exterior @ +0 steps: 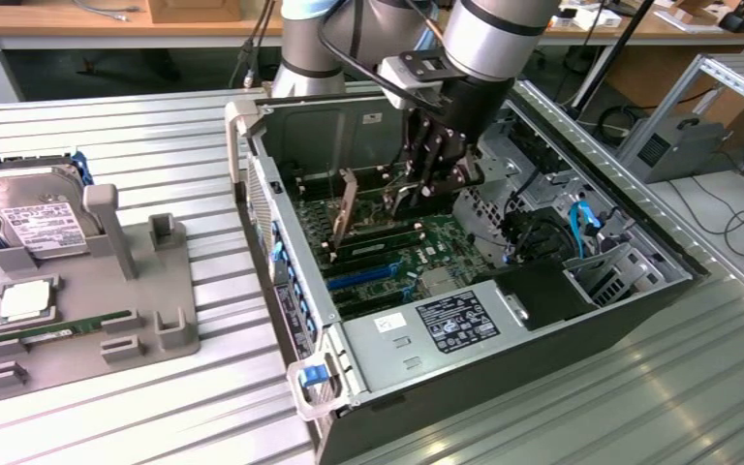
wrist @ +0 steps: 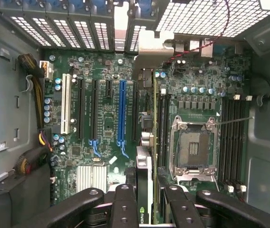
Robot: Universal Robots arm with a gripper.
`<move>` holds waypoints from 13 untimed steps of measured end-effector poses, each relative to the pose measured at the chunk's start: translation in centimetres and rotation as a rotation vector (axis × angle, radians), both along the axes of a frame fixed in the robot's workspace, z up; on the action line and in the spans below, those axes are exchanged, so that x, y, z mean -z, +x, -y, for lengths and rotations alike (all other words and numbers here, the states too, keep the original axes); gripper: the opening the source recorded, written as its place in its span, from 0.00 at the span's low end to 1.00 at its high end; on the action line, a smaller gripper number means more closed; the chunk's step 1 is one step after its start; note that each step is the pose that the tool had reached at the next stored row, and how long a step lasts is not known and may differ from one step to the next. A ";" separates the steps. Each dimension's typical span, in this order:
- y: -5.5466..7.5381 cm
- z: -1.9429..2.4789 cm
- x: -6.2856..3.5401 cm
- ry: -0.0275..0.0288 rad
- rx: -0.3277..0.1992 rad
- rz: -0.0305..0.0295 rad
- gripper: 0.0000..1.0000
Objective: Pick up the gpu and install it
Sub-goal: 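Insert the gpu into the slot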
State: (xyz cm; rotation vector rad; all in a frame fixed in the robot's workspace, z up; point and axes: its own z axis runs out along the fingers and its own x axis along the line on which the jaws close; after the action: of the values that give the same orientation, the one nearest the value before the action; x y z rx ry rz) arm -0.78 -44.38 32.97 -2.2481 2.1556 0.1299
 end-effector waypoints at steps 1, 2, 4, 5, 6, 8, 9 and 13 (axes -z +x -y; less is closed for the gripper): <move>0.0 0.04 0.05 0.0000 0.000 0.0000 0.27; 0.0 0.07 0.09 0.0000 0.000 0.0000 0.27; 0.0 0.13 0.17 0.0000 0.000 0.0000 0.27; 0.0 0.15 0.21 0.0000 0.000 0.0000 0.27; 0.0 0.17 0.24 0.0001 0.000 0.0000 0.27; 0.0 0.20 0.31 0.0000 0.000 0.0000 0.27; 0.0 0.22 0.36 0.0001 0.000 0.0000 0.27; 0.0 0.27 0.50 0.0001 0.000 0.0000 0.27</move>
State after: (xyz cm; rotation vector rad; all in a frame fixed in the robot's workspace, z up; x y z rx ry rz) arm -0.79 -44.66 32.47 -2.2481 2.1555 0.1299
